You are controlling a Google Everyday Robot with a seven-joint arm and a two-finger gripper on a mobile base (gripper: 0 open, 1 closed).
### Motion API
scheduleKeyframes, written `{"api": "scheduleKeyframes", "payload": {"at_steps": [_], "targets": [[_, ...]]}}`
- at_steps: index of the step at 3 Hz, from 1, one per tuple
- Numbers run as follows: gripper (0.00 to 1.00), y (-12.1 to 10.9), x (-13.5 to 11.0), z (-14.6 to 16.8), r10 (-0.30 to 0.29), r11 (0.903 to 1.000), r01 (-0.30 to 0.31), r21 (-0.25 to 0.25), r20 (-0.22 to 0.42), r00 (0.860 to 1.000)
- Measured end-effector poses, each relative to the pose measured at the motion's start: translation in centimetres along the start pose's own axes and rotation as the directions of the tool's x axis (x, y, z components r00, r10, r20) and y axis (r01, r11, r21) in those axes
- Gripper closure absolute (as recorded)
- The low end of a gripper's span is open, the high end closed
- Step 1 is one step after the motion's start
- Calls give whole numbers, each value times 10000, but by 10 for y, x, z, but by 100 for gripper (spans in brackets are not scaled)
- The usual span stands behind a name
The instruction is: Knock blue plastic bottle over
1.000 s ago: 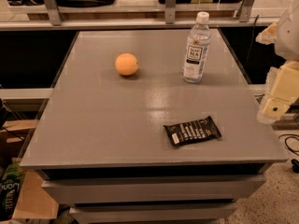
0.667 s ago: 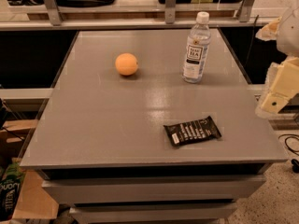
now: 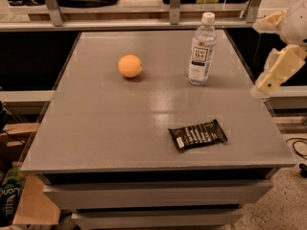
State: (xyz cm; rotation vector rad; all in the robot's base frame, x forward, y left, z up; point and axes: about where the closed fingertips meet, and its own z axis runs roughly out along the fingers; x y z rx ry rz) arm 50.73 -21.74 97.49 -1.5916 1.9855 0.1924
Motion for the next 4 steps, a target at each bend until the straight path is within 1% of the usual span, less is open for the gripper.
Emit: {"api": "scheduleKeyframes", "payload": {"at_steps": [1,2,3,4], "targets": [[0,-27,-13,27,-76,9986,160,-503,1622,9867],[0,-34,-14,34,24,9981,94,-602,1922,9813],[0,-34,-12,36,179,9990,-90,-442,2063,9783],[0,-38,-9,50,394,9992,-384,-88,2553,9660]]}}
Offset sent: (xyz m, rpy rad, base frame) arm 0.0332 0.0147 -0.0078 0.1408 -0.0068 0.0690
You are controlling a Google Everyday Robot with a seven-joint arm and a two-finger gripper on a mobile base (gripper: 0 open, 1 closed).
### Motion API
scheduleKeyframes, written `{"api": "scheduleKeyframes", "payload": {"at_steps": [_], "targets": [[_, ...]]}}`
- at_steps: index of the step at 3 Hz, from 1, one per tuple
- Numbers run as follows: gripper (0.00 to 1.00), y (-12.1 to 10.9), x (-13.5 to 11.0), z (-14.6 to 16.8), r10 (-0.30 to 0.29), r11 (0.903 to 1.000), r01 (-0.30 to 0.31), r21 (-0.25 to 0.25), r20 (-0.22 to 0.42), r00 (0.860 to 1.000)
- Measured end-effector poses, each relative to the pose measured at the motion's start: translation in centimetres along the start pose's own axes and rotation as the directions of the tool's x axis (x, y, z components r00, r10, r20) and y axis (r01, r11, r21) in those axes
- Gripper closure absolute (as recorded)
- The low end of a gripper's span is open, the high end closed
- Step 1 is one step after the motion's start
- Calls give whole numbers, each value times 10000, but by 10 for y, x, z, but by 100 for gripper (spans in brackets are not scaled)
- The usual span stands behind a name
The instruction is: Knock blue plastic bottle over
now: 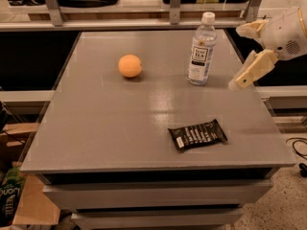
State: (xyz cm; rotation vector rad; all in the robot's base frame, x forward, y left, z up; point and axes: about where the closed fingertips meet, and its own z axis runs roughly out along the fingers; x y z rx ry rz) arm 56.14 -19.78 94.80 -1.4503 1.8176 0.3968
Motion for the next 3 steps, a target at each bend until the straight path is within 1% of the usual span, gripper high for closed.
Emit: {"api": "scheduleKeyframes", "payload": {"at_steps": [1,2,3], "targets": [[0,-9,4,16,210,9984,-259,510,946,9953],[0,-21,7,31,557,9942,-735,778,2111,9759],[0,-32,4,45,831,9911,-1114,732,3146,9456]]}}
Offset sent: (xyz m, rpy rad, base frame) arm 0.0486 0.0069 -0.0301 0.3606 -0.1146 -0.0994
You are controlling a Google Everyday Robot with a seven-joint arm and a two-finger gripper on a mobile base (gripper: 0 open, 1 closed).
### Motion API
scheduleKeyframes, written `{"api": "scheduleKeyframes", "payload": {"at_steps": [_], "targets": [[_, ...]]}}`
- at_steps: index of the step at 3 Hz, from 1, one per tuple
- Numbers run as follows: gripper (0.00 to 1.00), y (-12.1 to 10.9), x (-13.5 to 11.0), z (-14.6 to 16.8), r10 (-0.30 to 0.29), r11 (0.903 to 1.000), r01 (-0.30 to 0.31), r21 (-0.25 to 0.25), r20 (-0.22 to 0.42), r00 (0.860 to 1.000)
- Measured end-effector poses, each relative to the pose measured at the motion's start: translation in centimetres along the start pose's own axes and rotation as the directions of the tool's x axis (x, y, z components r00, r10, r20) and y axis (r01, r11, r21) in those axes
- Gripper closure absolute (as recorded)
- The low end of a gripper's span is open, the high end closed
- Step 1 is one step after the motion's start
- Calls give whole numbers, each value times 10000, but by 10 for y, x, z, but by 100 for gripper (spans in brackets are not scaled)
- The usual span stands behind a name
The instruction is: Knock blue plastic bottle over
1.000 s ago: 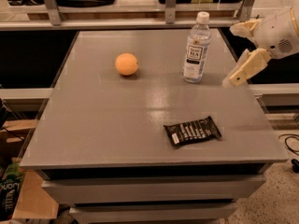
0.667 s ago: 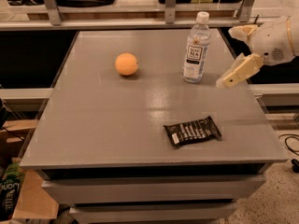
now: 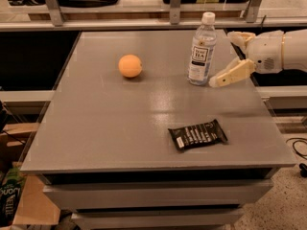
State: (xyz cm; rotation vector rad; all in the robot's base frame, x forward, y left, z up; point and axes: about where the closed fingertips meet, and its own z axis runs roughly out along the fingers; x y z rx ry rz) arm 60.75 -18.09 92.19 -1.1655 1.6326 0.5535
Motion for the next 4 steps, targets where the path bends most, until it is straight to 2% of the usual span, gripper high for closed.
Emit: {"api": "scheduleKeyframes", "payload": {"at_steps": [2,3,4], "targets": [[0,-6,1,41,780,9953,-695,-670,1341,9879],[2,-7,-3,59,1169,9885,-946,-1183,1986,9731],[20,-8,-11,71,1304,9833,-936,-1564,2450,9607]]}}
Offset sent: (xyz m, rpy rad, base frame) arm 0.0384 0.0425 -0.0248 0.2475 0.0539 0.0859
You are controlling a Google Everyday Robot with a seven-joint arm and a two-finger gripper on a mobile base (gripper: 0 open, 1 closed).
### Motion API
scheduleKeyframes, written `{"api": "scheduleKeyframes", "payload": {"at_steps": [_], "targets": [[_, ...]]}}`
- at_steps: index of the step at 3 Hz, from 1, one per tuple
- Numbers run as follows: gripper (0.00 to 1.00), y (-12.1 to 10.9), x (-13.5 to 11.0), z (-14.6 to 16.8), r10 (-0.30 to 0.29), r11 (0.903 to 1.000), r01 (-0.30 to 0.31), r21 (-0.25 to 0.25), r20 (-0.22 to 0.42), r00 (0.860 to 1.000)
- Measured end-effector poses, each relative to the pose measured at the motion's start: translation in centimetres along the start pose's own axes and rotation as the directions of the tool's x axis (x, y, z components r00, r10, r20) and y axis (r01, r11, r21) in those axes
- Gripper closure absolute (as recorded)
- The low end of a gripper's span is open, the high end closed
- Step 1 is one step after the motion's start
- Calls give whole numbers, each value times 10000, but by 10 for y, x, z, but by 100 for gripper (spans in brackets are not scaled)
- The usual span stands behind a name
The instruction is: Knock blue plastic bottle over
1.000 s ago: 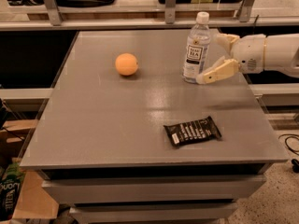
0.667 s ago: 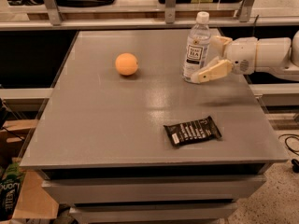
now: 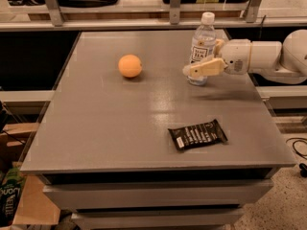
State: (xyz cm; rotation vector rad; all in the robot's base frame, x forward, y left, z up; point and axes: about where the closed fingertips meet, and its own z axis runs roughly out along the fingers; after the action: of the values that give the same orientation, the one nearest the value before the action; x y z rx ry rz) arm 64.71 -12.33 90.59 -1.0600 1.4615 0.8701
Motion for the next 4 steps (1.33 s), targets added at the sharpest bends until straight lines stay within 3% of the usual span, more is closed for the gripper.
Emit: {"api": "scheduleKeyframes", "payload": {"at_steps": [1,2,3,4], "targets": [[44,0,-6,3,-48,9997,54,-223,271,9996],[67,3,-14,0,-347,9987,345,-375,-63,9994],[90,12,-26,-2,-1056,9925,983,-722,-1055,9888],[100,25,-36,1,-2202,9711,1874,-1478,-2522,9423]]}}
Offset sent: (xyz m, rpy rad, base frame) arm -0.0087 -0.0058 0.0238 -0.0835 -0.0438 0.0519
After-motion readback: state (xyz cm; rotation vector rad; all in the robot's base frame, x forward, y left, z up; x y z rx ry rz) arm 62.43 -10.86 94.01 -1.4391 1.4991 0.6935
